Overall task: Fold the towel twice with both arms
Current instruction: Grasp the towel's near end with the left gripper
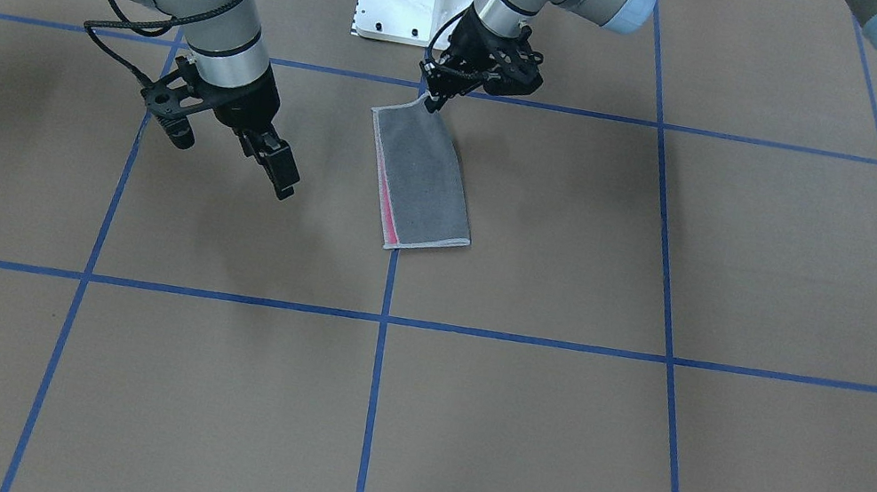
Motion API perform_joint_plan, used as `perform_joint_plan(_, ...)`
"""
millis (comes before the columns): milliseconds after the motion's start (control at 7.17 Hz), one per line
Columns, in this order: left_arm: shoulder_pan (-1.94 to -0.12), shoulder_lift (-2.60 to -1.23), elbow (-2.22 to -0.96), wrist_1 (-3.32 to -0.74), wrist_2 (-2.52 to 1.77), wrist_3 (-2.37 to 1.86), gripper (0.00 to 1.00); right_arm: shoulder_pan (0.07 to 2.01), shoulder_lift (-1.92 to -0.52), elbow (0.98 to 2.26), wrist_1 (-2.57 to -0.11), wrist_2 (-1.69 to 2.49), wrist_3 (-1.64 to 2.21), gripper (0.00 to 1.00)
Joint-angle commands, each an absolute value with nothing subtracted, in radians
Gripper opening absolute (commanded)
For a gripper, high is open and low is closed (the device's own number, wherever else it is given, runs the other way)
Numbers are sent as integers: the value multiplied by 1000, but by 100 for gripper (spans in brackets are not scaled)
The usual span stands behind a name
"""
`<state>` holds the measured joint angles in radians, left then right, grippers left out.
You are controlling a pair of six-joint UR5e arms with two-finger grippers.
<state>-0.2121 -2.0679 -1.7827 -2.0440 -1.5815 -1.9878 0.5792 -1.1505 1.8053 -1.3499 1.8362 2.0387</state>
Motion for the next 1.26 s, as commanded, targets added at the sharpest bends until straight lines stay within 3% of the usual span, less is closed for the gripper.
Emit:
perform_joint_plan(0, -248, -2063, -1784, -2033, -1624, -1959, 0, 580, -1150, 1805, -1350, 1836, 2039, 100)
perform_joint_plan(1116, -371, -2046, -1753, -2026, -1724, -1957, 0, 577, -1150, 1804, -1351, 1833, 2039, 100)
